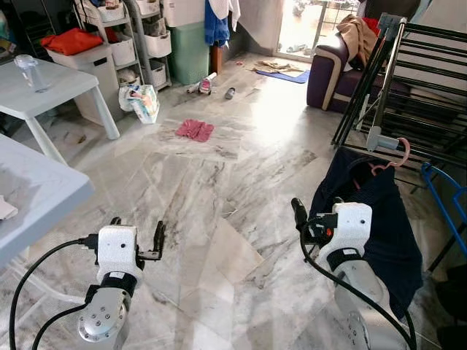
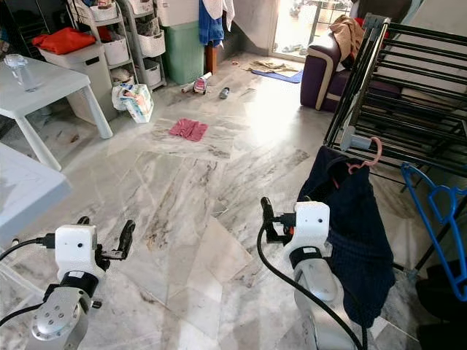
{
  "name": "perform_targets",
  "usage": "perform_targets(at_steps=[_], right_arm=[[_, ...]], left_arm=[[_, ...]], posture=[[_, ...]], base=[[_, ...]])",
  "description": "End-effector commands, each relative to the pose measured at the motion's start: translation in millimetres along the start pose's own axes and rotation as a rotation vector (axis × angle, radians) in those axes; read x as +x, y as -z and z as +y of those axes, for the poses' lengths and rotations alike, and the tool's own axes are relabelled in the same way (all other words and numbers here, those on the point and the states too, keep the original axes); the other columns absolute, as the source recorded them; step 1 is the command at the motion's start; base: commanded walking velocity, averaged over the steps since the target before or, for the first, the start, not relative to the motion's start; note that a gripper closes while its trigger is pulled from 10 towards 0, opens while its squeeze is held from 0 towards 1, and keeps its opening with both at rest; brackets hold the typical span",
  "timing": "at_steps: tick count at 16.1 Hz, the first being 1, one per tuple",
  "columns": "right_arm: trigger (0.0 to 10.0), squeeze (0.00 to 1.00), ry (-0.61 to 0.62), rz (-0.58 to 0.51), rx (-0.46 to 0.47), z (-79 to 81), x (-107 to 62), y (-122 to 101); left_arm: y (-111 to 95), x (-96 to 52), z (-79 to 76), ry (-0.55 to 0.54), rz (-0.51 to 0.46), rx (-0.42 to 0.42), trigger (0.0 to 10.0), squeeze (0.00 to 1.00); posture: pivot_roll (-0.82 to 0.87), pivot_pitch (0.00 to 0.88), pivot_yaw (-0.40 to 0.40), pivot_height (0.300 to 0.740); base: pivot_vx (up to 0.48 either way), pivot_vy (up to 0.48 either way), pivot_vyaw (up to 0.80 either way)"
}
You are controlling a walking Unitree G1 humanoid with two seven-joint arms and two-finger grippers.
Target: Hang hanger
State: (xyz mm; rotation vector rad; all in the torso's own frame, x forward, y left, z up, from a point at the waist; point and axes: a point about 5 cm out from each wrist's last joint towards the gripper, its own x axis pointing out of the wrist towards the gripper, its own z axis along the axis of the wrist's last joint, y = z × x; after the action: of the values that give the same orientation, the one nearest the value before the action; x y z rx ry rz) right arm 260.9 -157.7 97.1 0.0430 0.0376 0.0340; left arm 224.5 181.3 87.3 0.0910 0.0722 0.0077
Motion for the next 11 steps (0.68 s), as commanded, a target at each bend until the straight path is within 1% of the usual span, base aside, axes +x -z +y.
perform_targets(at_steps=[1,2,4,5,7,9,11], right_arm=[[10.0,0.00,0.071,0.002,0.026,-13.4,-5.1,-3],[10.0,0.00,0.093,0.011,0.037,-19.8,-11.4,-2],[10.0,0.00,0.095,0.032,0.024,-25.2,-20.9,2],[10.0,0.00,0.041,0.057,-0.002,-25.3,-27.2,5],[10.0,0.00,-0.011,0.062,-0.036,-24.8,-25.9,5],[10.0,0.00,-0.015,0.069,-0.037,-30.3,-20.1,3],[10.0,0.00,-0.015,0.070,-0.046,-31.5,-18.2,3]], left_arm=[[-3,2.2,-0.3,0.001,-0.011,-0.001,10.0,0.00],[-3,2.5,0.5,-0.004,-0.011,0.000,10.0,0.00],[-3,2.2,1.5,-0.009,-0.009,-0.001,10.0,0.00],[-1,1.8,3.0,-0.002,0.000,-0.003,10.0,0.00],[0,1.0,5.3,0.001,0.005,0.003,10.0,0.00],[1,1.1,8.8,-0.011,0.010,0.005,10.0,0.00],[1,1.2,8.8,-0.013,0.009,0.008,10.0,0.00]], posture=[[0.08,0.000,-0.034,0.740],[0.07,0.000,-0.033,0.740],[0.06,0.003,-0.027,0.740],[0.06,0.006,-0.021,0.740],[0.06,0.005,-0.023,0.740],[0.07,0.002,-0.026,0.740],[0.07,0.002,-0.026,0.740]], base=[[0.000,0.000,0.00],[0.000,0.000,0.00],[0.000,0.000,0.00],[0.000,0.000,0.00],[0.000,0.000,0.00],[0.000,0.000,0.00],[0.000,0.000,0.00]])
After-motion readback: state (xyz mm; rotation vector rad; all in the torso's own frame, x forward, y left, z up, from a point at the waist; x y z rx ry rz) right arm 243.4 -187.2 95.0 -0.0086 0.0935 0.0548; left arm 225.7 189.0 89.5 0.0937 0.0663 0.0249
